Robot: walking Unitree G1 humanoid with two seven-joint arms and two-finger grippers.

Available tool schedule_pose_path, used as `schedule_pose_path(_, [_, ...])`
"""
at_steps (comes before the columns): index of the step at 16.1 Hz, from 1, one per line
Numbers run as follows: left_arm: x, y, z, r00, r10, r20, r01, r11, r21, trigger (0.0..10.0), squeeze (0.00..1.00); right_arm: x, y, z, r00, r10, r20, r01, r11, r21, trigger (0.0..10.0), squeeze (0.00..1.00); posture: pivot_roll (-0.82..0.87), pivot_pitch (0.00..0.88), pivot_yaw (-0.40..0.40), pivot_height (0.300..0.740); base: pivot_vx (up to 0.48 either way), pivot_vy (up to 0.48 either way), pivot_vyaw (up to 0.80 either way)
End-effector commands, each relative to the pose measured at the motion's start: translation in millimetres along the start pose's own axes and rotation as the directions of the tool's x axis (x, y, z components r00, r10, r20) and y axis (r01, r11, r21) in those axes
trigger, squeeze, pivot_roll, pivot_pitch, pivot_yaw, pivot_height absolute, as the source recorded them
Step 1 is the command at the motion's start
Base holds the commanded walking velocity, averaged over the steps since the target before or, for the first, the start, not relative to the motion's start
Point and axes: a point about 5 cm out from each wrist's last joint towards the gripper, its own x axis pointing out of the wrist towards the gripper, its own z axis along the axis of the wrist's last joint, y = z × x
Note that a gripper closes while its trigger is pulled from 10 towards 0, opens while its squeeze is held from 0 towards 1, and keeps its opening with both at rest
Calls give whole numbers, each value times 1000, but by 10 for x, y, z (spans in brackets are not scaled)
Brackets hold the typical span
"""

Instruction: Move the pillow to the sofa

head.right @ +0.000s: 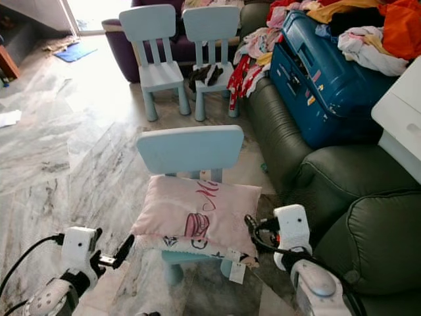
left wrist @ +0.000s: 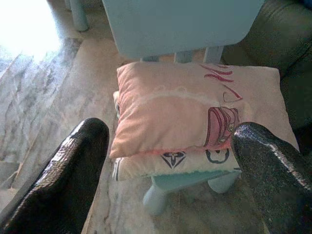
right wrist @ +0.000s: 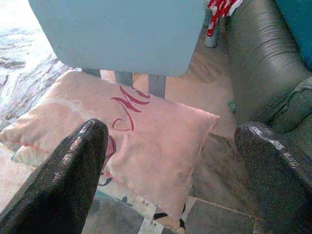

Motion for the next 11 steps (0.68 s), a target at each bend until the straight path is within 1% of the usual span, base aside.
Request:
schedule_pose_path(1, [-35, -7, -20, 1000, 7, -13, -7, 1000, 0, 10000, 0, -33, 23, 15, 1000, 14, -2, -14, 1000, -3, 10000, 0, -182, 168, 0, 740, 0, 0, 0])
schedule_pose_path(6, [-47, -4, -23, 1000, 4, -23, -4, 1000, 1, 10000, 0, -30, 27, -29, 999, 40, -31, -40, 999, -14, 10000, 0, -182, 186, -2, 740, 0, 0, 0])
schedule_pose_path(11, [-48, -15, -31, 1000, 3, -28, -3, 1000, -1, 10000, 0, -26, 39, -29, 999, 46, -25, -46, 999, -15, 10000, 0, -185, 188, -1, 682, 0, 0, 0])
